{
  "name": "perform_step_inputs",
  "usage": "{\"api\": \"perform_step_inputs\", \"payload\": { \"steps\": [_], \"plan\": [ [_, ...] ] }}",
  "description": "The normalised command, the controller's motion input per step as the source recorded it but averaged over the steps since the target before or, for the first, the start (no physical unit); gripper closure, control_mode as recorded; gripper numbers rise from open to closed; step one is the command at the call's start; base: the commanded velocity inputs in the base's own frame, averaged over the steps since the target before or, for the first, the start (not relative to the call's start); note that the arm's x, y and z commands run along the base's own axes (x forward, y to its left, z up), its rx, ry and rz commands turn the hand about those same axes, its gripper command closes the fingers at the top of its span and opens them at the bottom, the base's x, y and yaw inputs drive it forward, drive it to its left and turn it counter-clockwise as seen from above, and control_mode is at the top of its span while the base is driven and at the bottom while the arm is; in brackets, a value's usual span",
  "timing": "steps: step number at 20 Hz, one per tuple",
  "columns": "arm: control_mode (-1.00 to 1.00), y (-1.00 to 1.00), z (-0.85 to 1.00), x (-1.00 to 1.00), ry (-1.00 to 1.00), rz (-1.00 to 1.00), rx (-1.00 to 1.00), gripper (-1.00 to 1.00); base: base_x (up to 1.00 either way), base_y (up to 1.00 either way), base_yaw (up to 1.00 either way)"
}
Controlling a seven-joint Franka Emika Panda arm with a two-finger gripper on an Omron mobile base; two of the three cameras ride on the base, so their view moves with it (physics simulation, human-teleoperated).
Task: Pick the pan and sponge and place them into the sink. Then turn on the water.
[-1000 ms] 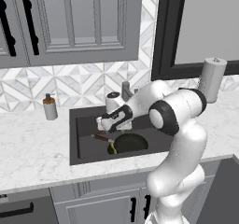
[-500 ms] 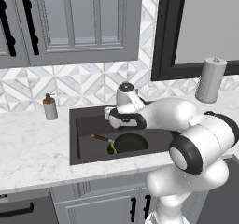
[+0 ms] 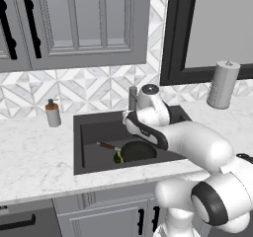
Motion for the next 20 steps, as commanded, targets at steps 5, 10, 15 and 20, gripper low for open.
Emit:
{"api": "perform_step_inputs", "payload": {
  "steps": [5, 10, 15, 20],
  "plan": [
    [-1.0, -0.35, 0.25, -0.12, -0.01, 0.0, 0.0, -1.0, 0.0, 0.0, 0.0],
    [-1.0, -0.39, 0.04, -0.01, 0.0, 0.0, 0.0, -1.0, 0.0, 0.0, 0.0],
    [-1.0, -0.39, 0.0, 0.0, 0.0, 0.0, 0.04, -1.0, 0.0, 0.0, 0.0],
    [-1.0, -0.31, 0.0, 0.0, 0.0, 0.01, 0.07, -1.0, 0.0, 0.0, 0.0]
  ]
}}
